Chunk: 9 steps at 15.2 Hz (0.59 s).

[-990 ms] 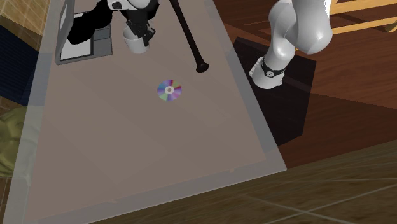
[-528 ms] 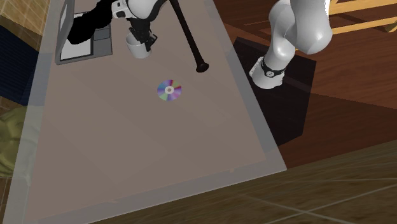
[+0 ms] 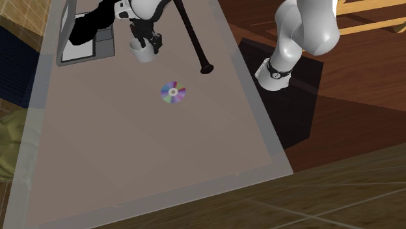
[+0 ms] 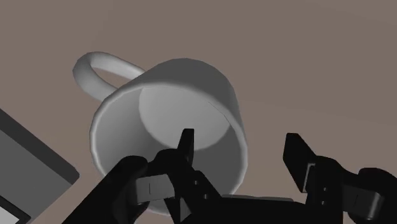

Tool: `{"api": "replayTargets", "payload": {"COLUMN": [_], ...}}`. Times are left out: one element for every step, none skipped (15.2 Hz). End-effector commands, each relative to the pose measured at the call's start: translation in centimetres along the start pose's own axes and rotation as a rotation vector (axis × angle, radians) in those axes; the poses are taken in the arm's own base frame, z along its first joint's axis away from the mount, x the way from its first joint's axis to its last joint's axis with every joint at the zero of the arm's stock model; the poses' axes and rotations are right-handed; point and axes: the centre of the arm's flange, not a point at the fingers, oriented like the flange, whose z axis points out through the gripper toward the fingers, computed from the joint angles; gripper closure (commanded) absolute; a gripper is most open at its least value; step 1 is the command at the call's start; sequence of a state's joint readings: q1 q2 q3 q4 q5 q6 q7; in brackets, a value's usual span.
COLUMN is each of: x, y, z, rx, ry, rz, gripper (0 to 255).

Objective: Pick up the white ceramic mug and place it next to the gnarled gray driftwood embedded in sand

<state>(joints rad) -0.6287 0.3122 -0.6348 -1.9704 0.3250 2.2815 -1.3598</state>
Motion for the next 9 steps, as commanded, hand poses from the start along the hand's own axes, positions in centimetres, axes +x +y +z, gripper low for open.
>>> {"api": "replayTargets", "payload": {"x": [0.0, 0.0, 0.0, 0.0, 0.0, 0.0, 0.0, 0.0, 0.0], "y": [0.0, 0.0, 0.0, 0.0, 0.0, 0.0, 0.0, 0.0, 0.0], "z": [0.0, 0.0, 0.0, 0.0, -1.3, -2.6, -4.0, -5.0, -5.0], "rx": [0.0, 0.0, 0.0, 0.0, 0.0, 0.0, 0.0, 0.0, 0.0], "ry": [0.0, 0.0, 0.0, 0.0, 0.0, 0.0, 0.0, 0.0, 0.0], "rz": [0.0, 0.0, 0.0, 0.0, 0.0, 0.0, 0.0, 0.0, 0.0], "gripper": [0, 0, 0, 0, 0, 0, 0, 0, 0]}}
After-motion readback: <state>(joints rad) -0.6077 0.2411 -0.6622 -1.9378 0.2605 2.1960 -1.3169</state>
